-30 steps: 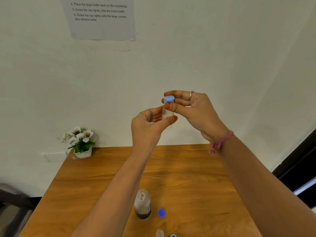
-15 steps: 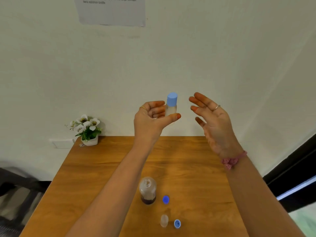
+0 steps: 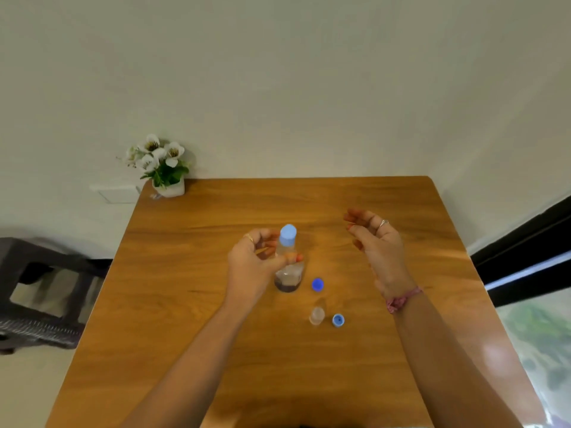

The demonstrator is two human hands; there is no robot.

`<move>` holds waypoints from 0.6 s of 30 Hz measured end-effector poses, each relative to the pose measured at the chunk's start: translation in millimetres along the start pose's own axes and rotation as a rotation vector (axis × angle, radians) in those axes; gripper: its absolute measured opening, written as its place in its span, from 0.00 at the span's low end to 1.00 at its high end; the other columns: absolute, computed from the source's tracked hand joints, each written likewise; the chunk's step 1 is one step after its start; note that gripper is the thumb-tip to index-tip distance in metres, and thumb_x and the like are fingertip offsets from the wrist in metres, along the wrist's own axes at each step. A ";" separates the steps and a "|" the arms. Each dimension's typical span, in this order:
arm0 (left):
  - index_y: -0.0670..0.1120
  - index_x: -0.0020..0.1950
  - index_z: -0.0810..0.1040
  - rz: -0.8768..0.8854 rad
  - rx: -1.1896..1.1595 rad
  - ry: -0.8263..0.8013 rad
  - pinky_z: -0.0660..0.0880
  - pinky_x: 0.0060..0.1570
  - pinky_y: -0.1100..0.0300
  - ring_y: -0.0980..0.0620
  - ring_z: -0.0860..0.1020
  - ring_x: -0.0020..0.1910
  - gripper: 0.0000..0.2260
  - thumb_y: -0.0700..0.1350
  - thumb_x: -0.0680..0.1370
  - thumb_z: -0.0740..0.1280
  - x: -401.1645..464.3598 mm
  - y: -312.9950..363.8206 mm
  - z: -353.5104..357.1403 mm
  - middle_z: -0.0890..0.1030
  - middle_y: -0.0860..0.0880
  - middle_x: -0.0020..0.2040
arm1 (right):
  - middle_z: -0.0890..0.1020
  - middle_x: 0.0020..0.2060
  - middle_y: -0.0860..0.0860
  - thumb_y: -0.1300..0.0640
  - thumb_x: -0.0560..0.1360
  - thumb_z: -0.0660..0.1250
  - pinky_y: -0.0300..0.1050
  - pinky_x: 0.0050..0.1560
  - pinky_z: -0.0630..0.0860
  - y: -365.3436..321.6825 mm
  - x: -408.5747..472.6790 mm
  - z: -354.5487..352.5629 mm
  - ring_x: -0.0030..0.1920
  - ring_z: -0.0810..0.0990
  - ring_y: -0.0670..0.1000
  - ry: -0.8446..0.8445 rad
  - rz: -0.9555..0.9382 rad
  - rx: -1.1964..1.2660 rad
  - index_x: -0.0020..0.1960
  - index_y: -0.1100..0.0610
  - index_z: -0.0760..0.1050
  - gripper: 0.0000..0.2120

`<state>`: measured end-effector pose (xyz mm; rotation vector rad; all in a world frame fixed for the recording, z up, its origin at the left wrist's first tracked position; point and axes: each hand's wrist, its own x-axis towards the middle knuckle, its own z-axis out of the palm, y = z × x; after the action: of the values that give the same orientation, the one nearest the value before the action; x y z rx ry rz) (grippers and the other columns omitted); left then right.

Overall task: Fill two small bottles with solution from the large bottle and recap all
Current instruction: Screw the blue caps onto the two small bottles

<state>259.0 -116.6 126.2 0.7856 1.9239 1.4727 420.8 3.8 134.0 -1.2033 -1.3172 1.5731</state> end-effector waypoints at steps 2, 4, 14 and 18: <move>0.51 0.46 0.77 -0.046 0.053 -0.009 0.77 0.44 0.67 0.68 0.78 0.40 0.20 0.40 0.60 0.81 -11.3 -28.3 -3.2 0.80 0.57 0.44 | 0.83 0.50 0.48 0.66 0.74 0.64 0.32 0.43 0.74 18.8 -6.5 -0.7 0.48 0.79 0.42 0.016 0.027 -0.051 0.55 0.53 0.78 0.13; 0.48 0.49 0.77 -0.095 0.086 -0.026 0.76 0.44 0.70 0.65 0.78 0.43 0.22 0.40 0.60 0.82 -21.2 -51.6 -4.9 0.80 0.56 0.46 | 0.83 0.50 0.48 0.66 0.75 0.64 0.33 0.45 0.74 34.6 -12.8 -2.4 0.48 0.79 0.42 0.025 0.058 -0.098 0.54 0.52 0.78 0.13; 0.51 0.48 0.73 -0.241 0.181 -0.136 0.73 0.44 0.70 0.61 0.75 0.46 0.22 0.42 0.62 0.81 -43.7 -117.2 5.6 0.76 0.58 0.46 | 0.82 0.51 0.47 0.71 0.73 0.58 0.32 0.46 0.73 110.4 -32.2 -23.3 0.50 0.79 0.44 -0.052 0.147 -0.464 0.53 0.50 0.77 0.20; 0.49 0.50 0.73 -0.264 0.196 -0.155 0.72 0.42 0.72 0.61 0.75 0.46 0.21 0.41 0.64 0.80 -49.2 -129.6 13.3 0.75 0.59 0.46 | 0.79 0.55 0.48 0.72 0.72 0.58 0.28 0.42 0.73 137.9 -38.2 -31.9 0.51 0.77 0.42 -0.168 0.191 -0.646 0.58 0.52 0.75 0.22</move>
<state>288.0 -173.0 2.2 0.6774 1.9857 1.0490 465.7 -49.9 5.2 -1.6439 -1.9623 1.4411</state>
